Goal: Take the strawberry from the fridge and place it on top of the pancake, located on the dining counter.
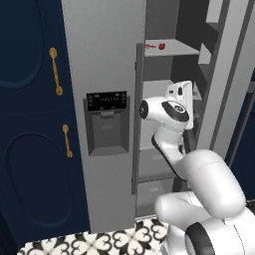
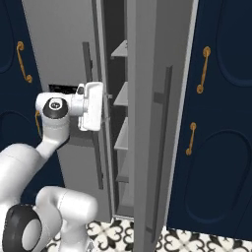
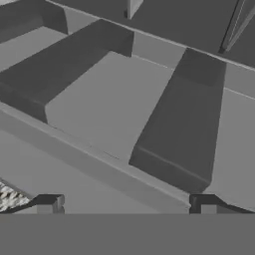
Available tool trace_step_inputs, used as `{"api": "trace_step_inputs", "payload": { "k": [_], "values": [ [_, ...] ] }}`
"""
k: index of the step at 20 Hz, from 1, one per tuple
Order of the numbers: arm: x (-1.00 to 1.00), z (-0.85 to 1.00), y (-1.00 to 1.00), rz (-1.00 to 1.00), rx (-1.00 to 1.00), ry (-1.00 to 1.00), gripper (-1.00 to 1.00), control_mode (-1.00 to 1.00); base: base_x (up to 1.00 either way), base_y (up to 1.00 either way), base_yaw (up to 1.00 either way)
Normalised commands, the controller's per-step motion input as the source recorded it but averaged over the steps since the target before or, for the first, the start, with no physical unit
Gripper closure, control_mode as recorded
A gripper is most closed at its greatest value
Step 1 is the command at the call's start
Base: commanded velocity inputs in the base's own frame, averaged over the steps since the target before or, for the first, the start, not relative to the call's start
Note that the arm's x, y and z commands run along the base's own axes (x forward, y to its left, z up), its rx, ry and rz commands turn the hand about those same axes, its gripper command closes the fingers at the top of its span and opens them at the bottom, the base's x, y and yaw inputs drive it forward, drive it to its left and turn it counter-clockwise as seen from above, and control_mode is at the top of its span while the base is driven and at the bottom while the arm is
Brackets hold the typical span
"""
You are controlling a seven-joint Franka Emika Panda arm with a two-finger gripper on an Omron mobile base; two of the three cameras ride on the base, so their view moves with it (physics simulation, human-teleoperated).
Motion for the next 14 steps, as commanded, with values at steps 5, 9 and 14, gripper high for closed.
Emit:
{"api": "trace_step_inputs", "payload": {
  "k": [5, 9, 14],
  "values": [
    [0.65, 0.58, -0.28, 0.09, -0.12, 0.15, -1.00, -1.00, 0.00, 0.00, 0.00],
    [0.12, 0.13, -0.60, -0.05, 0.01, 0.06, -1.00, -1.00, 0.00, 0.00, 0.00],
    [-0.04, 0.00, -0.86, -0.11, 0.12, 0.00, -1.00, -1.00, 0.00, 0.00, 0.00]
  ]
}}
